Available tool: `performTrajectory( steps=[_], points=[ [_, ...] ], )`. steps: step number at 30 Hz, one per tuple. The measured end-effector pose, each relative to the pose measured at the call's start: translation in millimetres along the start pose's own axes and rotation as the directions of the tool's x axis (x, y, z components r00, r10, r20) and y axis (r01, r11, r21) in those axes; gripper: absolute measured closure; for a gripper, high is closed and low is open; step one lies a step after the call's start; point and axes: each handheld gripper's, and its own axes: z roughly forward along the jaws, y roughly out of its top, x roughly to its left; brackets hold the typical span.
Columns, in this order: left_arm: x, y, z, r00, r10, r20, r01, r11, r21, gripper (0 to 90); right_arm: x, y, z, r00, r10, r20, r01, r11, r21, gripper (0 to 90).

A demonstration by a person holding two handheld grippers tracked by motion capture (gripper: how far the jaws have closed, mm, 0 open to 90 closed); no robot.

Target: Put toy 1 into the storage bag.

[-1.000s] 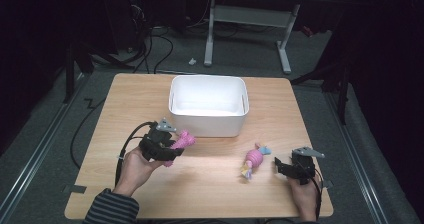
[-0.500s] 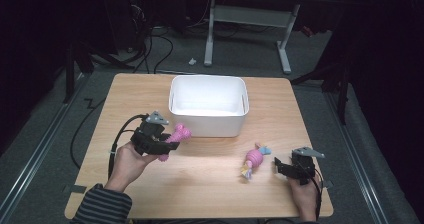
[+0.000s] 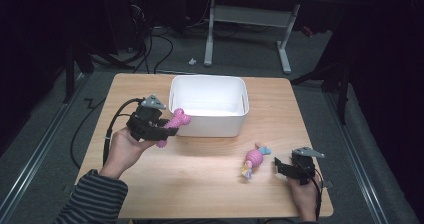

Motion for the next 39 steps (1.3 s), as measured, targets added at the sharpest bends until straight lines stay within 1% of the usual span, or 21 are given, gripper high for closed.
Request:
performTrajectory(
  steps=[2, 10, 13, 14, 15, 18, 20, 23, 27, 29, 30, 32, 34, 36, 37, 38, 39],
  points=[
    [1.3, 4.5, -0.7, 1.0, 0.006, -0.004, -0.006, 1.0, -0.002, 58.8, 0.0, 0.0, 0.0, 1.0, 0.0, 0.0, 0.0, 1.0, 0.0, 25.8],
    [9.7, 20.5, 1.0, 1.0, -0.005, 0.005, 0.006, 0.9995, -0.031, 58.8, 0.0, 0.0, -0.1, 1.0, 0.001, -0.001, -0.001, 1.0, 0.001, 25.8],
    [14.1, 28.2, 2.4, 1.0, -0.009, -0.001, 0.009, 0.9993, -0.037, 58.8, 0.0, 0.0, -0.1, 1.0, 0.0, 0.0, 0.0, 1.0, 0.0, 25.7],
    [16.1, 33.5, 3.3, 1.0, -0.007, -0.002, 0.007, 0.9989, -0.046, 58.9, 0.1, -0.1, -0.1, 1.0, 0.001, 0.0, -0.001, 1.0, 0.0, 25.8],
    [16.1, 33.5, 3.3, 1.0, -0.007, -0.002, 0.007, 0.9989, -0.046, 58.8, 0.1, -0.1, -0.1, 1.0, 0.001, 0.0, -0.001, 1.0, 0.0, 25.8],
    [17.5, 41.2, 5.4, 1.0, 0.001, -0.009, -0.001, 0.9988, -0.049, 58.9, 0.0, -0.1, -0.1, 1.0, 0.0, 0.0, 0.0, 1.0, 0.0, 25.7],
    [18.9, 45.0, 6.7, 0.9999, 0.008, -0.007, -0.009, 0.999, -0.045, 58.9, 0.0, -0.1, -0.1, 1.0, 0.0, 0.0, 0.0, 1.0, 0.0, 25.7],
    [20.7, 51.5, 9.5, 0.9997, 0.015, -0.019, -0.016, 0.9991, -0.039, 58.8, 0.0, -0.1, -0.1, 1.0, 0.0, 0.0, 0.0, 1.0, 0.0, 25.8],
    [25.7, 59.2, 12.9, 0.9995, 0.009, -0.032, -0.01, 0.9993, -0.037, 58.8, 0.0, -0.1, -0.1, 1.0, 0.0, 0.0, 0.0, 1.0, 0.0, 25.7],
    [28.2, 61.8, 15.9, 0.9991, 0.015, -0.039, -0.016, 0.9995, -0.029, 58.9, 0.0, 0.0, -0.1, 1.0, 0.0, 0.0, 0.0, 1.0, 0.0, 25.8],
    [30.7, 63.7, 20.3, 0.9989, 0.01, -0.045, -0.011, 0.9998, -0.02, 58.9, 0.0, 0.0, -0.1, 1.0, 0.0, 0.0, 0.0, 1.0, 0.0, 25.7],
    [32.1, 64.7, 22.3, 0.9985, 0.013, -0.053, -0.014, 0.9998, -0.013, 58.9, 0.0, -0.1, -0.1, 1.0, 0.0, 0.0, 0.0, 1.0, 0.0, 25.7],
    [35.2, 68.2, 30.0, 0.9986, 0.014, -0.05, -0.014, 0.9999, -0.005, 58.9, 0.0, -0.1, -0.1, 1.0, 0.0, 0.0, 0.0, 1.0, 0.0, 25.8],
    [36.3, 69.9, 32.9, 0.999, 0.012, -0.043, -0.012, 0.9999, -0.001, 58.9, 0.0, -0.1, -0.1, 1.0, 0.0, 0.0, 0.0, 1.0, 0.0, 25.8],
    [36.8, 71.1, 34.9, 0.999, 0.013, -0.043, -0.013, 0.9999, 0.002, 58.9, 0.0, -0.1, -0.1, 1.0, 0.0, 0.0, 0.0, 1.0, 0.0, 25.8],
    [37.2, 74.3, 40.2, 0.9983, 0.021, -0.054, -0.021, 0.9998, 0.009, 58.9, 0.0, -0.1, -0.1, 1.0, 0.0, 0.0, 0.0, 1.0, 0.0, 25.8],
    [37.2, 74.3, 40.2, 0.9983, 0.021, -0.054, -0.021, 0.9998, 0.009, 58.9, 0.0, -0.1, -0.1, 1.0, 0.0, 0.0, 0.0, 1.0, 0.0, 25.8]
  ],
)
